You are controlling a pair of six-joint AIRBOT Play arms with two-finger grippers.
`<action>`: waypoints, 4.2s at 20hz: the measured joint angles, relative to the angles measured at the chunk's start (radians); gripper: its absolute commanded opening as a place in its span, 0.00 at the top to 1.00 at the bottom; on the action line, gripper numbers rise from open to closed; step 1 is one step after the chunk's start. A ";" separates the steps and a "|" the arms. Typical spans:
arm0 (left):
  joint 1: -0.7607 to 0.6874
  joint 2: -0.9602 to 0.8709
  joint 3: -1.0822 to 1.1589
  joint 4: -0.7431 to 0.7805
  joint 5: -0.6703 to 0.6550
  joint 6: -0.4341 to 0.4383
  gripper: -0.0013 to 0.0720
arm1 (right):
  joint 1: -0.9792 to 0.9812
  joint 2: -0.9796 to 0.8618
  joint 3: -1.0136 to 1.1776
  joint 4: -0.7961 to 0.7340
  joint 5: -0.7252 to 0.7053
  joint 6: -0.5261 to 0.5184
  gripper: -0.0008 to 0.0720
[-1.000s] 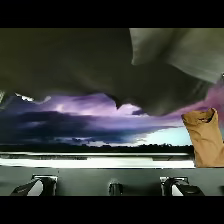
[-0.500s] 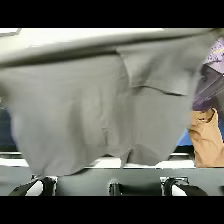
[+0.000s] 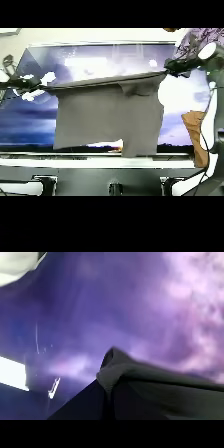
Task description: Fold the clothes and pants, and hang the long-sleeved shirts on hangers.
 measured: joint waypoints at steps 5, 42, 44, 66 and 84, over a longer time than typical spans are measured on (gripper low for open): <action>-0.045 -0.122 0.083 0.043 0.044 -0.041 0.96 | 0.000 -0.095 0.000 0.020 -0.076 0.014 0.95; -0.094 -0.225 0.282 0.140 -0.448 -0.140 0.23 | -0.003 -0.172 0.000 0.013 0.330 0.028 0.40; -0.069 -0.173 0.334 0.195 -0.504 -0.127 0.23 | -0.021 -0.115 -0.004 -0.030 0.364 0.003 0.40; 0.142 0.208 -0.061 0.281 -0.583 -0.096 0.23 | -0.336 0.466 -1.395 0.398 0.075 -0.483 0.40; 0.235 0.210 -0.229 0.087 -0.578 0.015 0.24 | -0.156 0.600 -1.462 0.385 -0.082 -0.401 0.95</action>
